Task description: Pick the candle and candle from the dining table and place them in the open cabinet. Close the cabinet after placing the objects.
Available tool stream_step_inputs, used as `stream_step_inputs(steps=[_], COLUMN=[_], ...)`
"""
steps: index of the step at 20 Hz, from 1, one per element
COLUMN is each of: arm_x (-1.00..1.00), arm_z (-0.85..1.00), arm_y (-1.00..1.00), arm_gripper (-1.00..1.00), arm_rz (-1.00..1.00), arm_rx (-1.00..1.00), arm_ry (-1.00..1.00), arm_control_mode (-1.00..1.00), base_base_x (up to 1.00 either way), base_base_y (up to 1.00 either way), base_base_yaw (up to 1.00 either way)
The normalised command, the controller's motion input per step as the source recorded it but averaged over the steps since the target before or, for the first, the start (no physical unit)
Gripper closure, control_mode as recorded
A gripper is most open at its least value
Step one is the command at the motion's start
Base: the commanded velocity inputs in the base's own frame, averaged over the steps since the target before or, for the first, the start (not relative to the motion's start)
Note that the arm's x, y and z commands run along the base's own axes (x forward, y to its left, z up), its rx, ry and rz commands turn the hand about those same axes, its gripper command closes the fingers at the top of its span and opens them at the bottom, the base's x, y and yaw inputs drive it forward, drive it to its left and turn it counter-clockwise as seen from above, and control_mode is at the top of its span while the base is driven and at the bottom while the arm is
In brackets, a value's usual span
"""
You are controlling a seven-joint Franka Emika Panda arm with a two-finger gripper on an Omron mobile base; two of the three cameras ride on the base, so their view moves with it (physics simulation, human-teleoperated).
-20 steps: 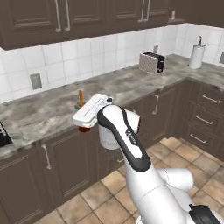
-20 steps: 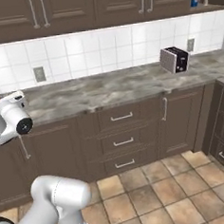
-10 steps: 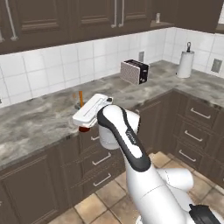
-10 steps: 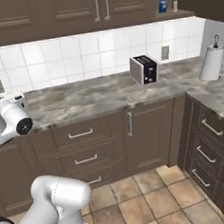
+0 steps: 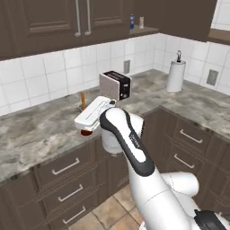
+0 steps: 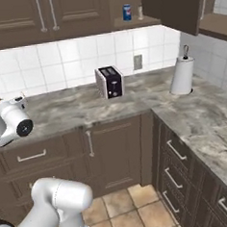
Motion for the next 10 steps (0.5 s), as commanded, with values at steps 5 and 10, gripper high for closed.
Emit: stream_step_inputs(steps=[5, 10], arm_x=[0.00, 0.00], arm_z=[0.00, 0.00], arm_y=[0.00, 0.00], arm_gripper=[1.00, 1.00], arm_rz=[0.00, 0.00], arm_rx=[0.00, 0.00], arm_ry=[0.00, 0.00], arm_control_mode=[1.00, 1.00], base_base_x=[1.00, 1.00], base_base_y=[-1.00, -0.90], base_base_yaw=[0.00, 0.00])
